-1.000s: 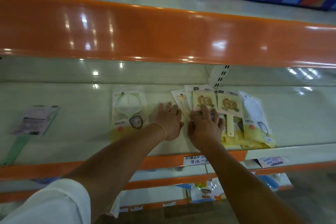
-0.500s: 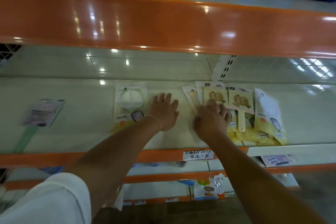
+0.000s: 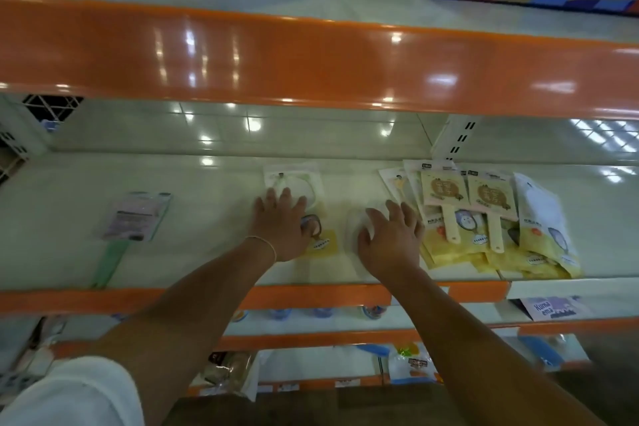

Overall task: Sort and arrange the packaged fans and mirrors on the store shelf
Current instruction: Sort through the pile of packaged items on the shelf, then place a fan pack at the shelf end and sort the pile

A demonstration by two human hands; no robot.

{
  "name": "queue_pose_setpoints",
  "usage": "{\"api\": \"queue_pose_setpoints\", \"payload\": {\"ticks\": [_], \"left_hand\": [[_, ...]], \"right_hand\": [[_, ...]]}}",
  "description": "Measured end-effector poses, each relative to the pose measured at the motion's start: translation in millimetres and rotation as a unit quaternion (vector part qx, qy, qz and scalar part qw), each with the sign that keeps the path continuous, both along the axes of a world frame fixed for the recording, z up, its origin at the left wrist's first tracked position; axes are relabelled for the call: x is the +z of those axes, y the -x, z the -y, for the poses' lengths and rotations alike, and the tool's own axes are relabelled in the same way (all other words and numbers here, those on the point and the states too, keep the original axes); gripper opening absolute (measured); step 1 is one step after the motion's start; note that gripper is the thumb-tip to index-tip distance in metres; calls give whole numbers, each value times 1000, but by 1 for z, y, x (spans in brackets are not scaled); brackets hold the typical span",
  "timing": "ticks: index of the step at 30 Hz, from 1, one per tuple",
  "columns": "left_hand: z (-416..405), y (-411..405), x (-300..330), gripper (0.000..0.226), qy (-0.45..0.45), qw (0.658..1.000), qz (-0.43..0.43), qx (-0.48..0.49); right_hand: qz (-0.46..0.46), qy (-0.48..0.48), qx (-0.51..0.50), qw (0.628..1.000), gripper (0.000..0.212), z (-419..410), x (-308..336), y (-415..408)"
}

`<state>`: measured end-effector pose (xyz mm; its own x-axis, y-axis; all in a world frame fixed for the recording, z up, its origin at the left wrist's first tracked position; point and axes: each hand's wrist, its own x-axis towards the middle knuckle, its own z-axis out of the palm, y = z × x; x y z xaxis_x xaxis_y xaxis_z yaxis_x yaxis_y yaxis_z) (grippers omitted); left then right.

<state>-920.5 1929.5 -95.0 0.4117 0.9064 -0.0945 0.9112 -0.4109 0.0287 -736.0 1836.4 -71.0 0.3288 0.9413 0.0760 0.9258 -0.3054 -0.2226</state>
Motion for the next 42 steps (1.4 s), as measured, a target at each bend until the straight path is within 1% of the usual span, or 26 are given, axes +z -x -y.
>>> {"api": "queue_pose_setpoints", "payload": {"ticks": [5,8,14,19,22,25,27,28,31,33,34,37,39,41,42], "left_hand": [[15,-34,0,64,23,997,9,-68],[29,-60,2,64,18,995,-10,-96],[54,-100,6,63,0,994,-5,-108],[60,-112,13,64,-16,994,-53,-94],[64,-119,23,59,-33,994,-56,-90],[64,-134,34,52,-52,996,-20,-74],[62,-144,41,45,-48,996,9,-69],[62,-149,45,41,-39,996,29,-69],[59,-160,56,34,-5,992,115,-51],[56,-165,61,35,19,984,174,-21],[55,-166,63,36,34,978,205,0],[51,-164,70,41,96,955,272,68],[49,-157,74,46,138,939,294,114],[46,-145,78,52,178,908,341,164],[45,-137,80,53,198,885,379,184]], "right_hand": [[-3,-3,-4,1000,45,12,2,4],[-7,-3,-18,1000,45,17,3,-12],[-8,-2,-60,998,40,23,10,-64],[-16,0,-105,994,39,23,15,-96],[-66,-21,-112,991,35,19,14,-110],[-159,-19,-122,980,37,15,17,-121],[-212,-18,-133,968,37,11,22,-127],[-235,-21,-141,961,35,11,25,-129],[-293,-36,-161,942,18,10,34,-129],[-352,-45,-166,920,17,9,37,-124],[-385,-51,-171,906,17,9,37,-121],[-467,-63,-171,865,27,8,40,-108],[-513,-57,-161,841,24,10,43,-96],[-539,-56,-140,829,25,12,45,-79],[-551,-56,-127,823,26,13,46,-68]]}}
